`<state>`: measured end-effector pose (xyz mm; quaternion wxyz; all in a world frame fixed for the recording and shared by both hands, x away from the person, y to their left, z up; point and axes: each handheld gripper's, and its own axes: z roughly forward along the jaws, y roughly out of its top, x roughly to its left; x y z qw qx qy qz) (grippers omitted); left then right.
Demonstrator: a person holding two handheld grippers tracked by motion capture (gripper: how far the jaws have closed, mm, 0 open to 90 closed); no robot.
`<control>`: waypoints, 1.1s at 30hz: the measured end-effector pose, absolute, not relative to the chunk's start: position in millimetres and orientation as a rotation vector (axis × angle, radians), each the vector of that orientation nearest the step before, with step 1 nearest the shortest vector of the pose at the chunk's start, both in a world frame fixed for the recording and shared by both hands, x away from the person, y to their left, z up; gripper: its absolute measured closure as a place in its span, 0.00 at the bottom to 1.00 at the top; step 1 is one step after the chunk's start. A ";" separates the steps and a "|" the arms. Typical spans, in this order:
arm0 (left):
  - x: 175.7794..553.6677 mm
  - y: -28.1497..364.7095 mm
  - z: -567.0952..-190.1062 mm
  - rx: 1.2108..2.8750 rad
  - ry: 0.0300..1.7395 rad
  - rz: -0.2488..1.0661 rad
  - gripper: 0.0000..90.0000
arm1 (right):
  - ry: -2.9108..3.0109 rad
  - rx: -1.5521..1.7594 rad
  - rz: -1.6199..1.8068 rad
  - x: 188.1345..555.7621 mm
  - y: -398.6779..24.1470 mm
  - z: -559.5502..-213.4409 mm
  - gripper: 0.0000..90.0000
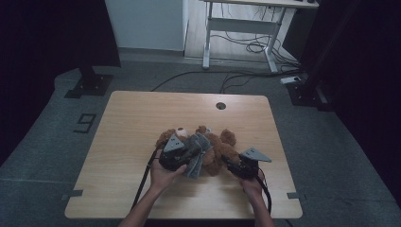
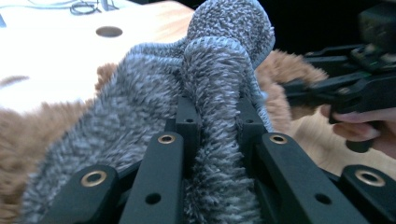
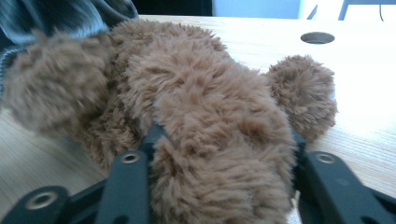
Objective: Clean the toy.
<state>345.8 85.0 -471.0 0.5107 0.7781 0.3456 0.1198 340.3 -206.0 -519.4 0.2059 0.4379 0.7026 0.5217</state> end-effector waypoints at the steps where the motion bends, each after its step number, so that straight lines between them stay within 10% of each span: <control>1: 345.5 89.2 -472.4 1.858 0.841 0.290 0.85 | 1.966 1.215 1.454 340.4 -206.5 -519.5 0.64; 23: 355.3 194.4 -478.1 1.774 1.108 0.483 0.85 | 2.014 1.154 1.493 341.9 -212.6 -520.3 0.65; 33: 334.8 141.0 -446.0 1.795 0.922 0.430 0.85 | 2.008 1.171 1.503 342.6 -212.9 -520.3 0.65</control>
